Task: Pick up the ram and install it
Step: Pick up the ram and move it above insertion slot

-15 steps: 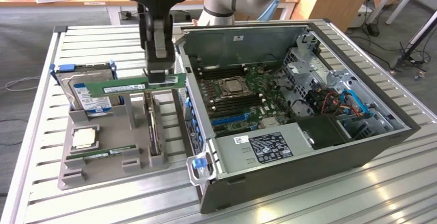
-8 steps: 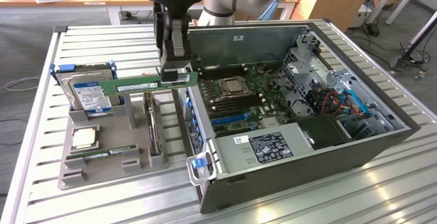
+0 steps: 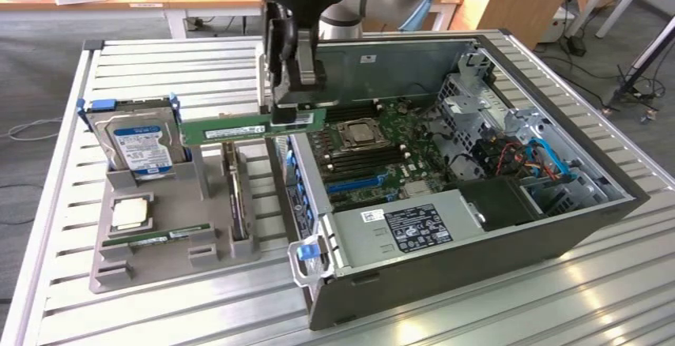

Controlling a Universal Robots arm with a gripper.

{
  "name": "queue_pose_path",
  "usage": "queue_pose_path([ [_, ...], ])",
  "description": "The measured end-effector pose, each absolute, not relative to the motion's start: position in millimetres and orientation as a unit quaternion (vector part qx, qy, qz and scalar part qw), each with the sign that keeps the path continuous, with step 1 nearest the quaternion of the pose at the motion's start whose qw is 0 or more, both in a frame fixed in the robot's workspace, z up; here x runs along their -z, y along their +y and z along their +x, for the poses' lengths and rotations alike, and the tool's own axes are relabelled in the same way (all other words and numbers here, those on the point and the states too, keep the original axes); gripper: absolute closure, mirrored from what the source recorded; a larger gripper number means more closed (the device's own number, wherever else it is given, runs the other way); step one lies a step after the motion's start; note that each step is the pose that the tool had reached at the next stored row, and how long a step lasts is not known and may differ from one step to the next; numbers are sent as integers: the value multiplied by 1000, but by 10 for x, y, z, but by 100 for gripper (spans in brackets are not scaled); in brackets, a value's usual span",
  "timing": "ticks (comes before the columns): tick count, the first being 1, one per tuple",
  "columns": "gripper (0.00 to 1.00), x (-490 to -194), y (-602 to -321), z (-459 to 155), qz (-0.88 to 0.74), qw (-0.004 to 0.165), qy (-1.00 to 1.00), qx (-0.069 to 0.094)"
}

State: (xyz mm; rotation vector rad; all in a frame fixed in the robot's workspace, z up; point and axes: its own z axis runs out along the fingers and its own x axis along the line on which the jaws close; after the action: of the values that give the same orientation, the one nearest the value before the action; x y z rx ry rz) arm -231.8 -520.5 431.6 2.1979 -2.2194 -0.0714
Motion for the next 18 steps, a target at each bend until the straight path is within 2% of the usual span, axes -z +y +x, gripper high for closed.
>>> queue_pose_path([
  [18,88,-4316,-5205,-1856,705,9,-709,23],
])
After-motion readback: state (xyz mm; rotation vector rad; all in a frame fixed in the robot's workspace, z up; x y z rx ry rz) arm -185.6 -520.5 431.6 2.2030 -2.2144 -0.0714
